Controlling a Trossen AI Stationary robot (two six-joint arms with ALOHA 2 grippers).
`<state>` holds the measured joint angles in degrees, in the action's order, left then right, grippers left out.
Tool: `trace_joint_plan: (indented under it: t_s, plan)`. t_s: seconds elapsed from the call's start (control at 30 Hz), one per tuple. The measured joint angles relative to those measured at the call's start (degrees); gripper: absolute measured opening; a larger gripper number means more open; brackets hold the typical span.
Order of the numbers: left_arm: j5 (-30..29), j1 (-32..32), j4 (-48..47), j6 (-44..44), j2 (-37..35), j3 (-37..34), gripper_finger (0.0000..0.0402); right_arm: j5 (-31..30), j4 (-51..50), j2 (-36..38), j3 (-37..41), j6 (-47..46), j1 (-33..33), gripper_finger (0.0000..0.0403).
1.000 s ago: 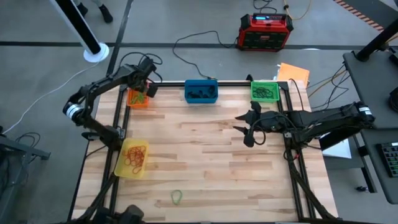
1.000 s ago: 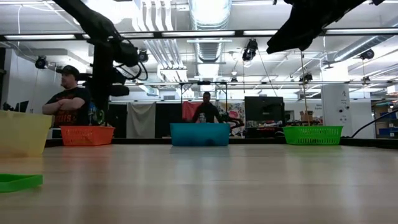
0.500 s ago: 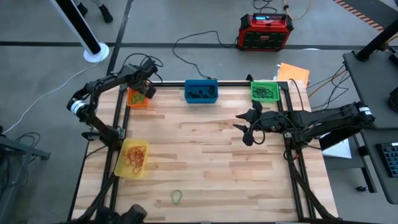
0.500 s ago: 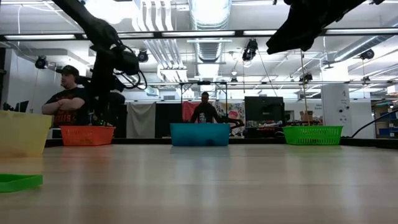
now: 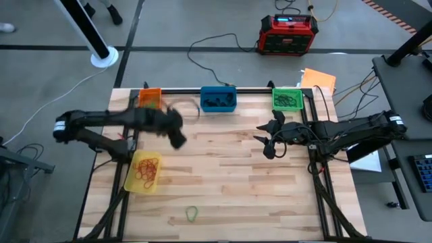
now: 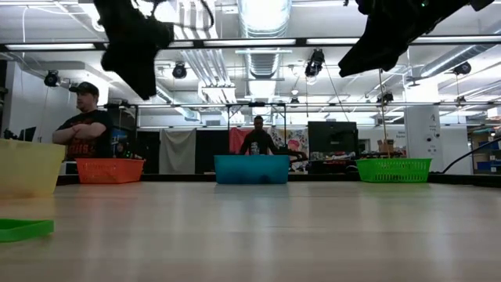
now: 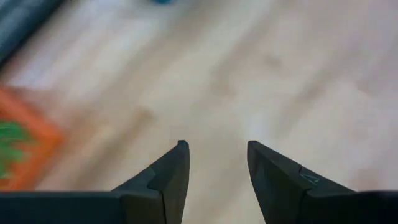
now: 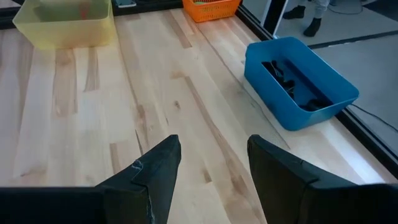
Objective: Sort rubber bands into baskets
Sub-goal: Put the green rubber band into the orange bin
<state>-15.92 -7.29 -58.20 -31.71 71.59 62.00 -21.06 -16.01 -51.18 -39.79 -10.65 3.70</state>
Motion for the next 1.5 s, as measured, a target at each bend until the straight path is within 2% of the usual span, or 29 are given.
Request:
trace_joint_plan:
  t_s: [0.17, 0.27, 0.37, 0.5, 0.73, 1.0, 1.2, 1.37, 1.5]
  plan:
    - [0.16, 18.42, 1.93, -11.43, 1.40, 0.00, 0.0146, 0.03, 0.02, -0.02, -0.02, 0.04, 0.00, 0.0183]
    - [1.64, 27.89, 6.65, -15.19, 4.38, 0.00, 0.0146, 0.04, 0.02, -0.02, -0.02, 0.20, 0.00, 0.0183]
    - [4.44, 35.07, 12.51, -17.50, 8.20, 0.00, 0.0146, 0.08, 0.03, -0.01, -0.01, 0.20, 0.00, 0.0183]
    - [8.51, 40.87, 19.76, -17.92, 14.01, 0.00, 0.0146, 0.32, 0.03, -0.02, -0.02, 0.17, 0.00, 0.0183]
    - [9.82, 43.39, 22.19, -20.67, 23.55, 1.85, 0.0146, 0.50, 0.02, -0.02, -0.02, 0.15, 0.00, 0.0183]
    - [10.66, 43.93, 21.68, -18.88, 32.93, 8.22, 0.0146, 2.41, -0.01, -0.02, 0.00, 0.15, 0.00, 0.0183]
    - [10.87, 45.06, 18.53, -21.04, 36.88, 11.11, 0.0144, 3.32, -0.04, -0.02, 0.07, 0.17, 0.00, 0.0183]
    - [12.61, 45.47, 16.50, -26.48, 39.11, 11.46, 0.0133, 3.32, -0.04, -0.02, 0.09, 0.15, 0.02, 0.0183]
    - [13.16, 45.75, 16.57, -27.40, 40.37, 11.45, 0.0125, 3.32, -0.04, -0.02, 0.11, 0.15, 0.02, 0.0183]
